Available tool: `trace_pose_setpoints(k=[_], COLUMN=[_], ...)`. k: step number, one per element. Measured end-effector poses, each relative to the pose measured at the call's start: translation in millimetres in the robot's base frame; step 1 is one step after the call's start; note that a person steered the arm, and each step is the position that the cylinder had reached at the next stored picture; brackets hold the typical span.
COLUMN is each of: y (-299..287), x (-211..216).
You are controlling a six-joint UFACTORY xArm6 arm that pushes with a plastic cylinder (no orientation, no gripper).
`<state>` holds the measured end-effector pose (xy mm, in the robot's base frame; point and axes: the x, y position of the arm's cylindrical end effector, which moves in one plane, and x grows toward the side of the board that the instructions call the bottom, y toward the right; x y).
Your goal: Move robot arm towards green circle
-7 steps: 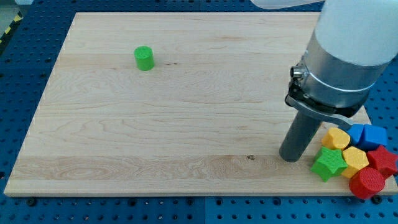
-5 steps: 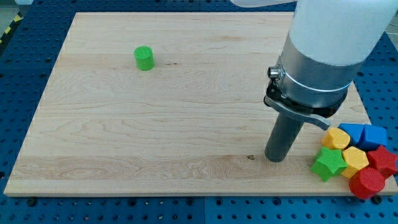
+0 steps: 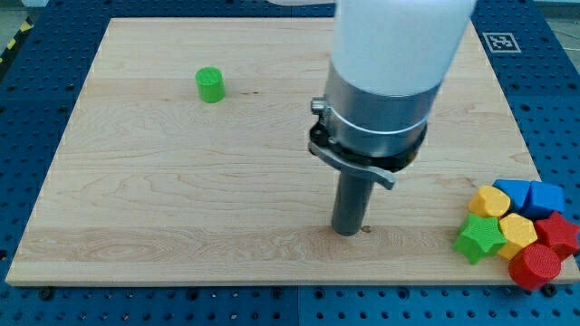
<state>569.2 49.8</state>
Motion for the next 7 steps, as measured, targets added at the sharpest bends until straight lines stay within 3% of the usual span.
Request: trace_pose_setpoints(k=[4,7], y=[-21,-110], x=[0,0])
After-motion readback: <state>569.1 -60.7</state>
